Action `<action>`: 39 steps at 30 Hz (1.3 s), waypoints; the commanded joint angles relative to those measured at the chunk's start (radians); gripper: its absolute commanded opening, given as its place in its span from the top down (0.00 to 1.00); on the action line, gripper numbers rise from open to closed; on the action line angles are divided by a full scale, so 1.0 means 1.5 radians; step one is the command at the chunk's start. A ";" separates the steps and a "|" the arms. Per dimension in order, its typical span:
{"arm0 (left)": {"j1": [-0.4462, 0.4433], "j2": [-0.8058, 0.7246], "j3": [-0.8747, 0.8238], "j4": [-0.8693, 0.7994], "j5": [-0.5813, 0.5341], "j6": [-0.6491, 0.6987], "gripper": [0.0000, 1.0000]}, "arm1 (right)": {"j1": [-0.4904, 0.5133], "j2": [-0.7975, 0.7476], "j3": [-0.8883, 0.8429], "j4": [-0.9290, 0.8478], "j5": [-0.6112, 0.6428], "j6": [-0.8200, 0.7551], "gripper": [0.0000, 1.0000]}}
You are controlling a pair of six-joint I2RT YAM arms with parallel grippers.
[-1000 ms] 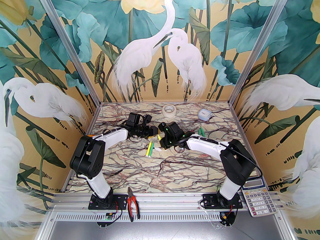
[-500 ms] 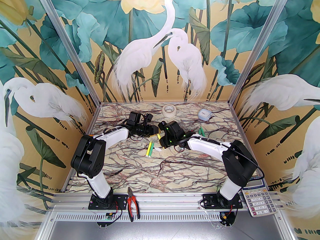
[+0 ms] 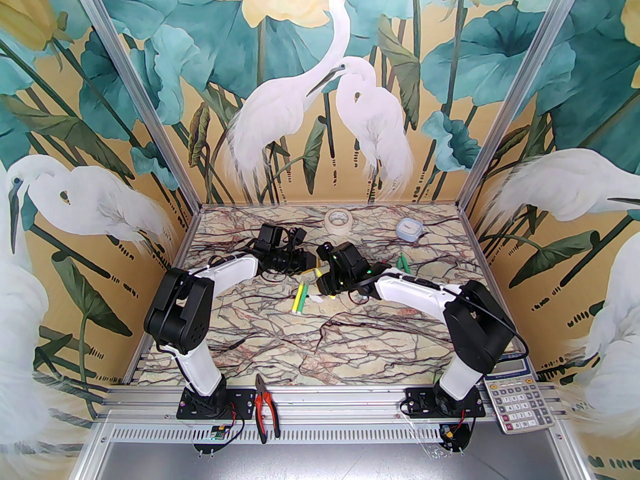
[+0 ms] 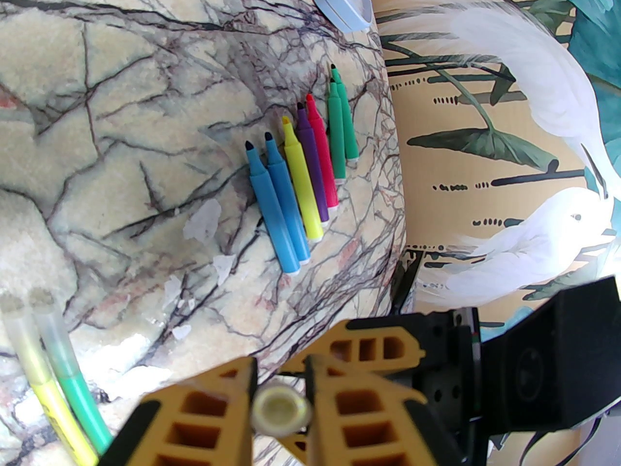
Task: Open the pen caps
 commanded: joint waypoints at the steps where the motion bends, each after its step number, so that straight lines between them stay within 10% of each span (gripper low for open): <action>1: -0.006 0.002 0.008 0.011 0.021 0.001 0.81 | 0.001 0.010 -0.007 0.018 0.020 0.012 0.63; 13: -0.006 -0.003 0.005 0.029 0.049 -0.010 0.86 | 0.001 0.046 0.011 0.022 0.016 0.013 0.61; 25: -0.003 -0.006 0.005 0.041 0.037 -0.025 0.94 | 0.001 0.038 -0.008 0.013 0.002 0.001 0.97; 39: 0.070 -0.022 -0.008 0.047 0.018 -0.048 1.00 | 0.007 0.001 -0.061 -0.041 0.021 -0.061 1.00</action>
